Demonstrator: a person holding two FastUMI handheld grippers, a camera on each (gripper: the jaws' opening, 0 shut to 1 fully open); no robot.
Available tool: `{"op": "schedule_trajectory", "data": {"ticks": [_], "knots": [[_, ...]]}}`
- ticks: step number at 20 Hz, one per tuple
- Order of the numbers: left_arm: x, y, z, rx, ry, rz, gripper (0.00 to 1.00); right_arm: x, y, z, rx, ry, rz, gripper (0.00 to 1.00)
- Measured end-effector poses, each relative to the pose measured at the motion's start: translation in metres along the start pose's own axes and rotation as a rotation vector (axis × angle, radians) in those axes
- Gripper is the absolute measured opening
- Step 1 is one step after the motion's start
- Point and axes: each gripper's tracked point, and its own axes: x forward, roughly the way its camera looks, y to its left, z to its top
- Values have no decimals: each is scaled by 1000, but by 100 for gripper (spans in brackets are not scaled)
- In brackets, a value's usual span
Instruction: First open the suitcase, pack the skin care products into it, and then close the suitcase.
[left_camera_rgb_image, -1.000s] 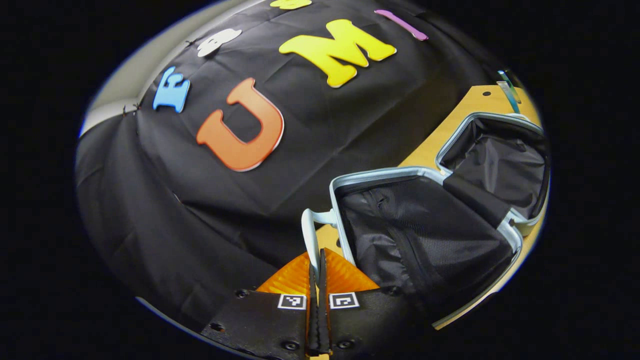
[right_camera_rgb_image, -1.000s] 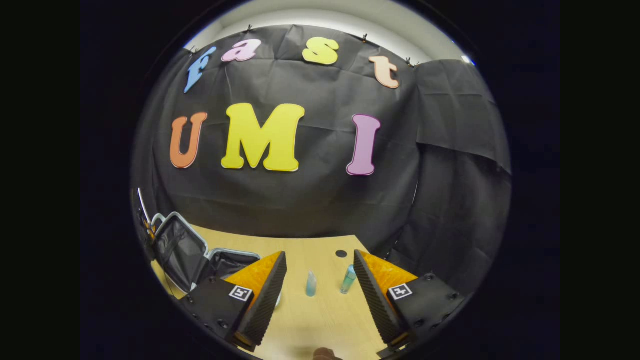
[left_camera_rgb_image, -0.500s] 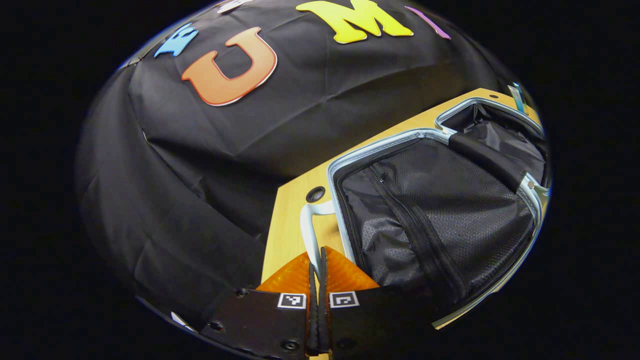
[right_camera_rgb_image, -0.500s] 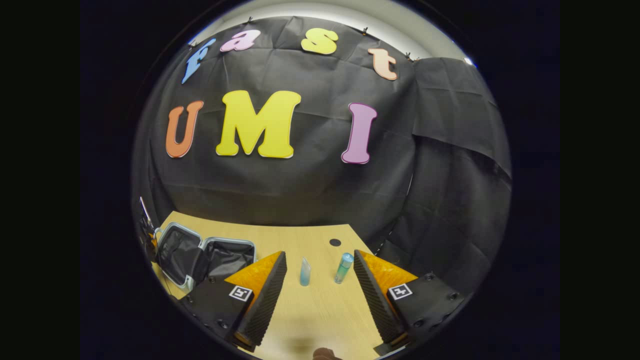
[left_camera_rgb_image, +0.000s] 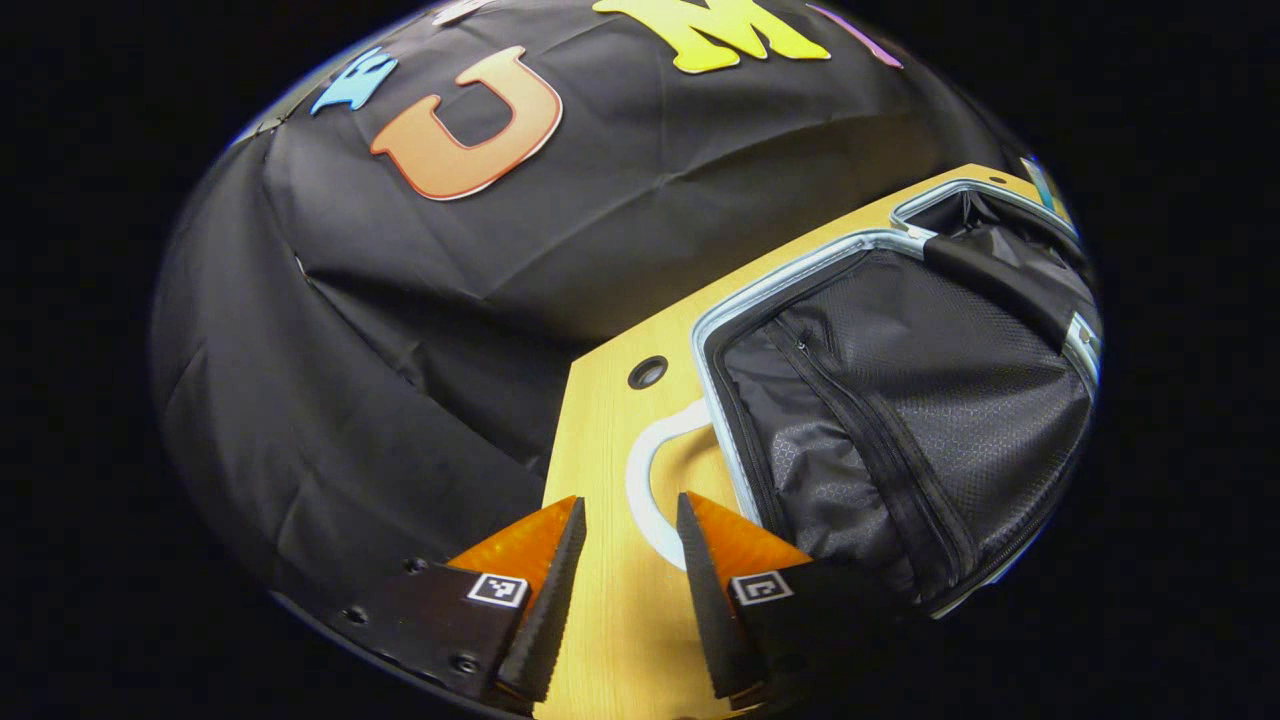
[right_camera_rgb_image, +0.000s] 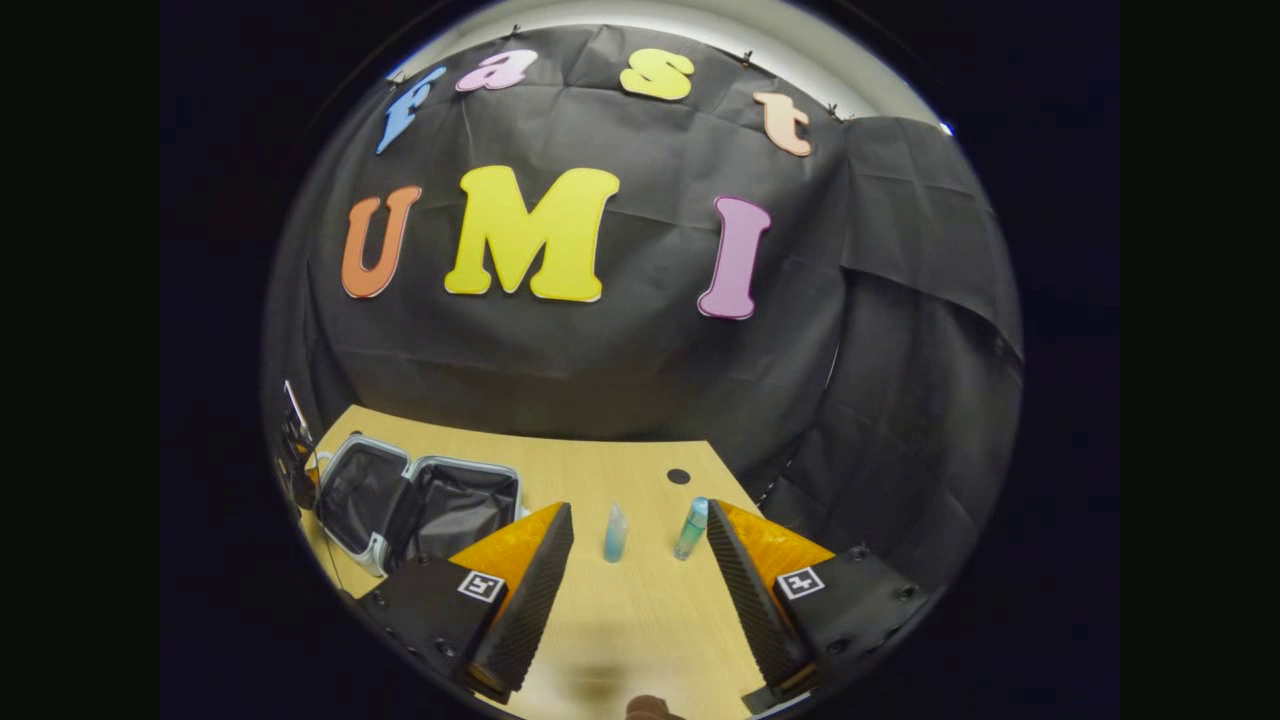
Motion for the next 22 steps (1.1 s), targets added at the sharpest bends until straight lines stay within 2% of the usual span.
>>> {"op": "schedule_trajectory", "data": {"ticks": [1, 2, 4, 5, 8, 13, 15, 16, 17, 18, 22], "knots": [[-6, 0, 3, -7, 0, 5, 63, 2, -1, 0, 0, -1, 9, 80], [-13, -1, 7, -23, -4, 7, 84, 3, -3, -1, -1, -4, 18, 80], [-31, -13, 24, -73, -26, -13, 87, 6, -10, -3, -5, -7, 35, 80], [-41, -22, 35, -100, -38, -21, 98, 8, -14, -4, -6, -7, 44, 80], [-74, -63, 68, -173, -73, -61, 99, 14, -33, -13, -10, -6, 67, 80], [-130, -175, 140, -289, -120, -199, 98, 26, -77, -27, -10, -2, 97, 80], [-145, -221, 173, -305, -136, -243, 95, 33, -98, -33, -2, 2, 104, 80], [-153, -243, 186, -310, -142, -273, 99, 37, -109, -36, 4, 7, 106, 80], [-160, -268, 202, -321, -150, -311, 95, 43, -120, -39, 10, 13, 107, 80], [-166, -292, 217, -323, -158, -346, 99, 47, -130, -43, 16, 19, 108, 80], [-186, -385, 260, -322, -155, -455, 99, 69, -169, -60, 36, 58, 115, 80]]}}
